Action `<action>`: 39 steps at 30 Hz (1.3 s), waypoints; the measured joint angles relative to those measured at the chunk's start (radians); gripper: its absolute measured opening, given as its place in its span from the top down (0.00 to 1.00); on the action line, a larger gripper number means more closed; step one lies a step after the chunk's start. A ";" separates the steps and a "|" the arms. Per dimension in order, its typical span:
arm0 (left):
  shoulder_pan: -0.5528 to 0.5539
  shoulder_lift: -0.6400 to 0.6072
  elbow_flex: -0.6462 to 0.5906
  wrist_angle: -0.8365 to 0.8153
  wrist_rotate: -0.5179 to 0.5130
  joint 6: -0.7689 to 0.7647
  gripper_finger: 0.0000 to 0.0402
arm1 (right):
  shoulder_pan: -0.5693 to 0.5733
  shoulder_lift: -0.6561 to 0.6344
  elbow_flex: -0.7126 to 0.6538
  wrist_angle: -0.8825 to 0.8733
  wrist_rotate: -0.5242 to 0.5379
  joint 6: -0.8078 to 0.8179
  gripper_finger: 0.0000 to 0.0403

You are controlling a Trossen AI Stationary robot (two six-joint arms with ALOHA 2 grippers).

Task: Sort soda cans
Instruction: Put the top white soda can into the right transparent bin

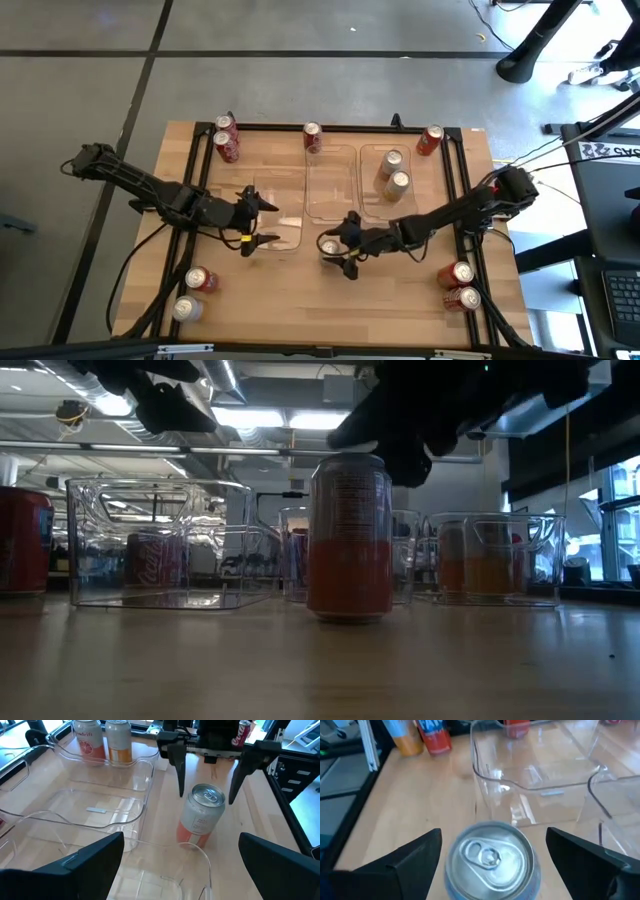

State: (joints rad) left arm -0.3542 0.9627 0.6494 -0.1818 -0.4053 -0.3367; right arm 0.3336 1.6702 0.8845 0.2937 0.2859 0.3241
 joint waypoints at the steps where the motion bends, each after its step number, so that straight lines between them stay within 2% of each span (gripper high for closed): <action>1: 0.000 0.000 0.000 0.000 0.000 0.000 0.05 | 0.000 0.007 0.000 0.001 0.000 0.000 0.12; 12: 0.031 0.000 0.000 0.000 -0.001 0.000 0.05 | 0.000 0.084 -0.001 0.000 -0.007 0.003 0.12; 16: 0.044 0.000 0.000 0.000 -0.001 0.004 0.05 | 0.000 0.084 0.005 0.007 0.037 0.017 0.12; 19: 0.050 0.000 0.000 -0.001 -0.001 0.004 0.05 | 0.000 0.079 0.024 0.009 0.050 0.015 0.17; 23: 0.050 0.000 0.000 -0.004 -0.001 0.012 0.05 | 0.000 0.064 0.035 -0.012 0.055 0.016 0.29; 28: 0.049 0.001 0.000 -0.023 -0.001 0.005 0.05 | 0.001 -0.073 0.090 -0.166 0.073 0.035 0.29; 30: 0.049 0.001 0.000 -0.023 -0.001 0.004 0.05 | 0.001 -0.142 0.107 -0.257 0.111 0.031 0.29; 35: 0.049 0.001 0.000 -0.018 -0.001 0.022 0.05 | -0.034 -0.319 0.142 -0.496 0.268 0.008 0.29; 39: 0.049 0.001 0.000 -0.016 0.000 0.023 0.05 | -0.133 -0.413 0.144 -0.639 0.385 0.010 0.29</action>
State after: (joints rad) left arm -0.3050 0.9634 0.6495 -0.1982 -0.4057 -0.3134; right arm 0.2011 1.2577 1.0283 -0.3452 0.6705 0.3337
